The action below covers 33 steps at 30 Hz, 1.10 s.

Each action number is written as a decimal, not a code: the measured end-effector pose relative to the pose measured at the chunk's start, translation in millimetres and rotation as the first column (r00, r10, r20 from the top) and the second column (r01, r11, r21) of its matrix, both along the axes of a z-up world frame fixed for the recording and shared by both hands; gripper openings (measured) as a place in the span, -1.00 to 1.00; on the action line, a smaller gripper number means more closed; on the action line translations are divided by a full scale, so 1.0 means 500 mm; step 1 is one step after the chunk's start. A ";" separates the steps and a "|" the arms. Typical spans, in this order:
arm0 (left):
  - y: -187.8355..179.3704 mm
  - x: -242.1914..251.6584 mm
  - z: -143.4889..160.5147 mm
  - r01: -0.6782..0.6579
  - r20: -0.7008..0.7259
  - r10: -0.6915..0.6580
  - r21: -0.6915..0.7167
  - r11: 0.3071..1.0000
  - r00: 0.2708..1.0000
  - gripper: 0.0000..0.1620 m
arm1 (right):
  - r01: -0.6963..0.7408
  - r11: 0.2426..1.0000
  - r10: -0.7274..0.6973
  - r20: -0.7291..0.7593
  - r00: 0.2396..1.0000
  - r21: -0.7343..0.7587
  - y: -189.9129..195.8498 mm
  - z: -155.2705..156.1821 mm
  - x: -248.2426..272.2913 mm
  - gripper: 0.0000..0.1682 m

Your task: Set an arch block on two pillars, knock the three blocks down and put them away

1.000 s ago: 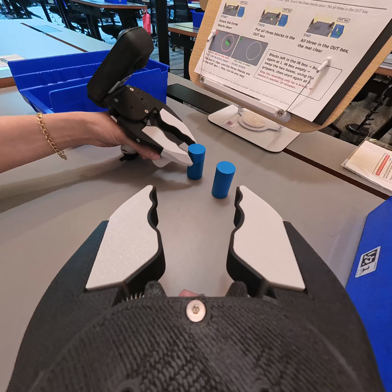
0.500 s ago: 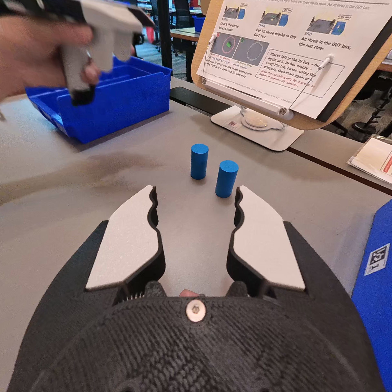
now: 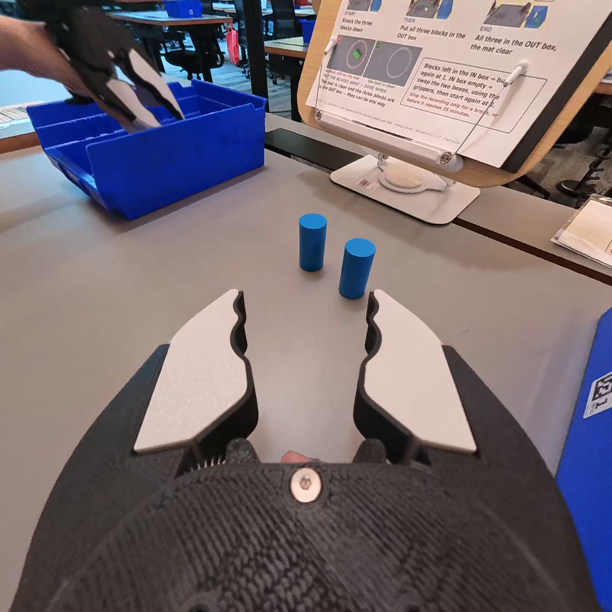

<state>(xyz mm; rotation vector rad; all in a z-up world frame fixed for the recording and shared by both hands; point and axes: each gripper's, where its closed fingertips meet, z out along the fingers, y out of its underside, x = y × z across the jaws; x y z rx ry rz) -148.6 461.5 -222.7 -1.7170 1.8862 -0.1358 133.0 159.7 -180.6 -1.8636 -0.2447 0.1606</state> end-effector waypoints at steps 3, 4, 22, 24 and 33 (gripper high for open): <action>0.010 -0.007 -0.057 0.044 -0.128 -0.045 -0.011 0.999 0.991 -0.48 | -0.001 1.000 0.001 0.006 1.000 -0.010 0.000 -0.001 -0.003 -0.16; 0.017 -0.009 -0.072 0.050 -0.166 -0.050 -0.004 0.999 0.985 -0.48 | 0.001 1.000 0.000 0.011 1.000 -0.010 -0.001 0.000 -0.003 -0.16; -0.177 0.091 0.183 0.197 0.114 -0.162 -0.599 0.776 0.980 -0.86 | -0.407 0.874 0.282 0.405 0.870 0.266 0.045 0.143 -0.161 -0.12; -0.263 0.102 0.227 0.301 0.135 -0.291 -0.691 0.658 0.947 -0.86 | -0.502 0.810 0.295 0.530 0.795 0.304 0.058 0.181 -0.201 -0.12; -0.506 0.159 0.267 0.336 0.071 -0.661 -0.898 0.283 0.747 -0.86 | -0.783 0.595 0.435 0.746 0.504 0.183 0.074 0.239 -0.328 -0.14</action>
